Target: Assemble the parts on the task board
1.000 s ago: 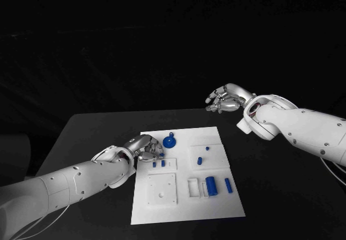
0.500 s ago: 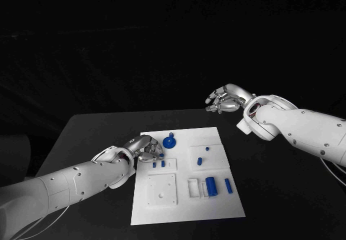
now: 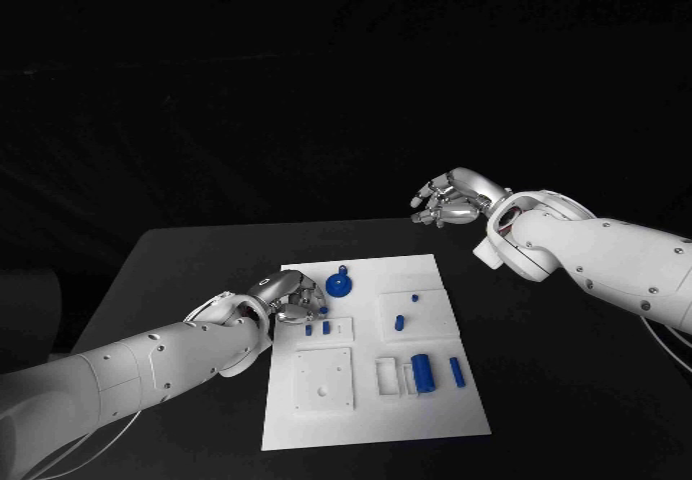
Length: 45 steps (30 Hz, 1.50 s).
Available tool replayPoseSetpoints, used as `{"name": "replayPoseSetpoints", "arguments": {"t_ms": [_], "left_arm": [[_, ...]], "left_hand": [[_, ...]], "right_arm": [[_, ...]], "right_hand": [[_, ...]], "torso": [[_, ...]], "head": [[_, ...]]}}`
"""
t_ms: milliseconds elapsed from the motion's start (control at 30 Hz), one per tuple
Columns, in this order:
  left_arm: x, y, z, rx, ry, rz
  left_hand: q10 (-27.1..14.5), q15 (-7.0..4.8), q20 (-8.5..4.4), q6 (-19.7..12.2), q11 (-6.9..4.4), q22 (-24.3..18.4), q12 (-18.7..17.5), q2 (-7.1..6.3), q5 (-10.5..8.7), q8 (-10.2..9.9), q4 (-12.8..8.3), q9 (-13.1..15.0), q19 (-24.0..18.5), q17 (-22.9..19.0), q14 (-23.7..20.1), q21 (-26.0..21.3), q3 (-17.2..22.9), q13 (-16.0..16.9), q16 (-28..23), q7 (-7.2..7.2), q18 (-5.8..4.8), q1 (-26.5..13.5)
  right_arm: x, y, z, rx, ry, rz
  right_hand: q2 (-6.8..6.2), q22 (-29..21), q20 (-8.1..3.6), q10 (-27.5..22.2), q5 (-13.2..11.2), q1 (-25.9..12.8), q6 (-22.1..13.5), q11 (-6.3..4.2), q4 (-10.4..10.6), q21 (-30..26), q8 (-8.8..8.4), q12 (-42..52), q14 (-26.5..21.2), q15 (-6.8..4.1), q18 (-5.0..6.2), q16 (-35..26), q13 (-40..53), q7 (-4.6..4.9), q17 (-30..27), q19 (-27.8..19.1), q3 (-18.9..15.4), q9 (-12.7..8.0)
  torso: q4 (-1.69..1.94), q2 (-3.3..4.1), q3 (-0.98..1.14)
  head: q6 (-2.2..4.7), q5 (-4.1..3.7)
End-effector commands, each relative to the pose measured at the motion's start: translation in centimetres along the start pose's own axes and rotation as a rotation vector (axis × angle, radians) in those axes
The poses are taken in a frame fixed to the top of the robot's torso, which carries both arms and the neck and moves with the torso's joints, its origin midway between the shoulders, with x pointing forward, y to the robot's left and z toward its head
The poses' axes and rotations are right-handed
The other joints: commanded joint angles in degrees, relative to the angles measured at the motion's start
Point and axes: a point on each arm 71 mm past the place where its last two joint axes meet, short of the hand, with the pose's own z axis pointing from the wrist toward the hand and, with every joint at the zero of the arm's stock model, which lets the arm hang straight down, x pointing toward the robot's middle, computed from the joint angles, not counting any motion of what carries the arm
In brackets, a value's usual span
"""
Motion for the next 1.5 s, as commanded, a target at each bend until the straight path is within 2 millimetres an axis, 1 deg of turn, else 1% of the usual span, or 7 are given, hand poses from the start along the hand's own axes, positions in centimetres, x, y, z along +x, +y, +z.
{"name": "replayPoseSetpoints", "arguments": {"t_ms": [33,1067,1200,1267,1300,1367,1500], "left_arm": [[0.1,0.2,0.0,-0.029,0.019,0.002],[-0.2,0.4,-0.1,-0.03,0.001,-0.02],[-0.9,0.0,0.2,-0.019,-0.026,-0.045],[-1.3,-0.1,0.2,-0.013,-0.034,-0.056],[-1.5,-0.2,0.2,-0.012,-0.038,-0.062],[-2.0,-0.4,0.4,-0.005,-0.048,-0.065],[-3.0,-0.8,0.7,0.002,-0.052,-0.075]], "left_hand": [[0.31,-0.27,-3.62,-0.18,-0.08,0.99,-0.17,0.1,-0.24,-0.26,-0.26,0.05,0.02,0.07,-0.09,0.23,0.26,0.09,0.23,0.31,1.88,0.41],[0.06,-0.13,-3.5,-0.72,0.07,0.87,-0.5,-0.1,-0.26,-0.64,-0.51,-0.08,-0.19,0.29,-0.2,0.32,0.5,0.3,-0.11,0.47,1.98,0.49],[-2.66,0.7,-2.91,-3.26,0.92,0.58,-2.62,-0.88,-0.19,-2.09,-0.81,-0.78,-1.16,0.06,-1.27,-0.27,1.03,-0.27,-1.47,1.3,1.93,0.65],[-3.74,1.01,-2.5,-3.72,1.27,0.45,-3.73,-1.34,-0.16,-2.31,-0.88,-0.92,-1.67,0.01,-1.68,-0.56,1.24,-0.65,-2.06,1.69,1.9,0.74],[-4.31,1.17,-2.34,-3.82,1.42,0.4,-4.41,-1.54,-0.13,-2.34,-0.87,-0.95,-1.89,0.0,-1.84,-0.69,1.32,-0.91,-2.31,1.82,1.89,0.72],[-5.46,1.42,-2.08,-3.98,1.69,0.32,-6.14,-1.75,-0.15,-2.37,-0.8,-0.99,-2.26,-0.03,-2.09,-0.9,1.5,-1.66,-2.74,2.06,1.89,0.69],[-6.12,1.78,-1.67,-4.29,2.05,0.19,-8.95,-2.02,-0.07,-2.39,-0.81,-1.04,-2.76,-0.01,-2.4,-1.17,1.82,-2.93,-3.41,2.41,1.98,0.88]], "right_arm": [[0.1,0.1,0.0,-0.011,0.003,-0.002],[0.0,0.0,0.0,-0.009,0.003,-0.003],[0.0,0.0,0.0,-0.008,0.002,-0.003],[0.0,0.0,0.0,-0.008,0.003,-0.003],[0.1,0.1,0.0,-0.008,0.005,-0.003],[0.2,0.1,0.1,-0.009,0.01,-0.007],[0.3,0.3,0.2,-0.01,0.013,-0.006]], "right_hand": [[-0.04,1.32,-0.2,-0.34,0.22,-0.54,0.5,0.11,0.27,0.21,-0.15,-0.2,-0.11,-0.44,0.82,0.34,0.09,0.01,0.05,-0.22,-0.08,-0.06],[-0.04,1.31,-0.22,-0.34,0.21,-0.58,0.52,0.1,0.23,0.27,-0.16,-0.29,-0.12,-0.45,0.82,0.33,0.31,0.0,0.08,-0.26,-0.03,-0.05],[-0.05,1.31,-0.22,-0.34,0.21,-0.57,0.52,0.1,0.21,0.27,-0.16,-0.29,-0.12,-0.45,0.82,0.33,0.32,0.0,0.08,-0.26,-0.03,-0.05],[-0.04,1.31,-0.23,-0.34,0.21,-0.55,0.53,0.1,0.2,0.28,-0.16,-0.3,-0.12,-0.45,0.82,0.33,0.34,0.0,0.09,-0.27,-0.01,-0.05],[-0.04,1.31,-0.24,-0.35,0.21,-0.5,0.53,0.1,0.15,0.29,-0.16,-0.31,-0.12,-0.46,0.82,0.33,0.37,-0.01,0.09,-0.27,0.01,-0.05],[-0.04,1.31,-0.26,-0.34,0.2,-0.35,0.52,0.09,0.03,0.31,-0.17,-0.35,-0.12,-0.47,0.82,0.33,0.46,-0.01,0.11,-0.29,0.07,-0.04],[-0.12,1.34,-0.34,-0.26,-0.09,0.23,0.5,0.07,-0.28,0.45,-0.19,-0.39,-0.06,-0.51,0.82,0.39,0.76,-0.03,0.18,-0.28,0.19,-0.03]], "torso": [[0.03,0.0,0.02],[0.0,0.0,-0.02],[-0.01,-0.02,-0.01],[-0.01,-0.02,0.0],[0.0,-0.06,0.02],[0.01,-0.07,0.04],[0.02,-0.05,0.04]], "head": [[-0.1,-0.02],[0.09,0.03],[0.15,0.04],[0.15,0.04],[0.4,0.1],[0.48,0.14],[0.68,0.23]]}}
